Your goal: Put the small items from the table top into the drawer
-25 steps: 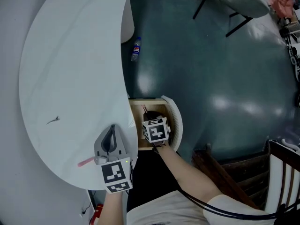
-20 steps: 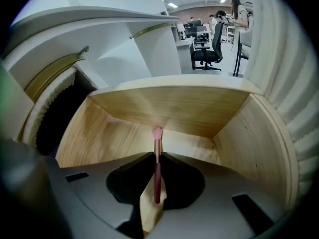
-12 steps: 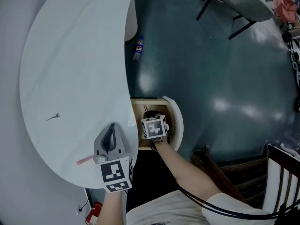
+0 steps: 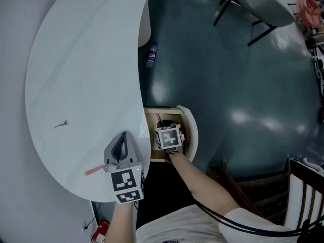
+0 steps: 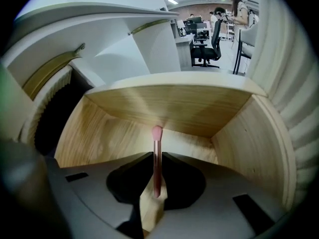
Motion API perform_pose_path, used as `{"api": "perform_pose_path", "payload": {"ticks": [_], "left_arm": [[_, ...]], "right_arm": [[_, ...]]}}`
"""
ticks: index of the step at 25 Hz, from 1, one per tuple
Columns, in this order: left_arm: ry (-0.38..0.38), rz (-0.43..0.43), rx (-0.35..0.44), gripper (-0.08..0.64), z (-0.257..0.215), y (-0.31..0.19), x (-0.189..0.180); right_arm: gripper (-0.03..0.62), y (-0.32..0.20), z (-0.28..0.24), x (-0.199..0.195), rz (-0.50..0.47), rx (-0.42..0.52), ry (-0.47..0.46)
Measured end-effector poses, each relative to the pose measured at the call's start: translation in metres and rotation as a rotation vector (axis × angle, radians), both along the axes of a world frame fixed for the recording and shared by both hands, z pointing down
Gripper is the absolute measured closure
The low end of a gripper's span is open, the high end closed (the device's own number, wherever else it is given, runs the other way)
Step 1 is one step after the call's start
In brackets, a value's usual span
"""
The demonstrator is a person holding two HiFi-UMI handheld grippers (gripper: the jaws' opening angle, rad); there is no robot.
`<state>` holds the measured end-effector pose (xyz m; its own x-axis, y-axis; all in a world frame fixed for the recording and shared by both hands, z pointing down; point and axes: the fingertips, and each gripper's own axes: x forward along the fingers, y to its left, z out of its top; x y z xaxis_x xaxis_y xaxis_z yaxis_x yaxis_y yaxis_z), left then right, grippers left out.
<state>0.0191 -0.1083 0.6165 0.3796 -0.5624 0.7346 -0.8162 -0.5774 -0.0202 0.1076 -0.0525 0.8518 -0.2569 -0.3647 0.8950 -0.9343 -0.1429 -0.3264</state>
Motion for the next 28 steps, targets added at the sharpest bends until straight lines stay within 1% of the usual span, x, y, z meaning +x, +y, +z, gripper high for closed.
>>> {"api": "perform_pose_path", "payload": {"ticks": [5,8,11,14,17,21,24,28], "left_arm": [[0.017,0.008,-0.01,0.525,0.0,0.007,-0.001],[0.026,0.008,0.002,0.525,-0.007,0.007,-0.004],[0.045,0.009,0.021,0.525,-0.025,0.009,-0.005],[0.065,-0.007,0.048,0.525,-0.052,0.009,-0.01],[0.093,-0.057,0.068,0.525,-0.082,0.01,-0.027],[0.117,-0.126,0.096,0.525,-0.119,0.016,-0.066],[0.115,-0.192,0.144,0.525,-0.148,0.021,-0.1],[0.152,-0.306,0.185,0.525,-0.187,0.025,-0.137]], "right_arm": [[0.531,0.003,-0.018,0.005,0.02,0.009,-0.003],[0.531,0.005,-0.024,0.0,0.025,0.036,-0.022],[0.531,0.003,-0.066,0.003,0.008,0.07,-0.017],[0.531,0.003,-0.116,0.007,-0.022,0.127,0.0],[0.531,-0.003,-0.169,0.008,-0.053,0.199,0.016],[0.531,-0.013,-0.24,-0.005,-0.108,0.301,0.025],[0.531,-0.025,-0.293,-0.025,-0.176,0.389,0.014],[0.531,-0.036,-0.36,-0.064,-0.268,0.482,-0.04]]}}
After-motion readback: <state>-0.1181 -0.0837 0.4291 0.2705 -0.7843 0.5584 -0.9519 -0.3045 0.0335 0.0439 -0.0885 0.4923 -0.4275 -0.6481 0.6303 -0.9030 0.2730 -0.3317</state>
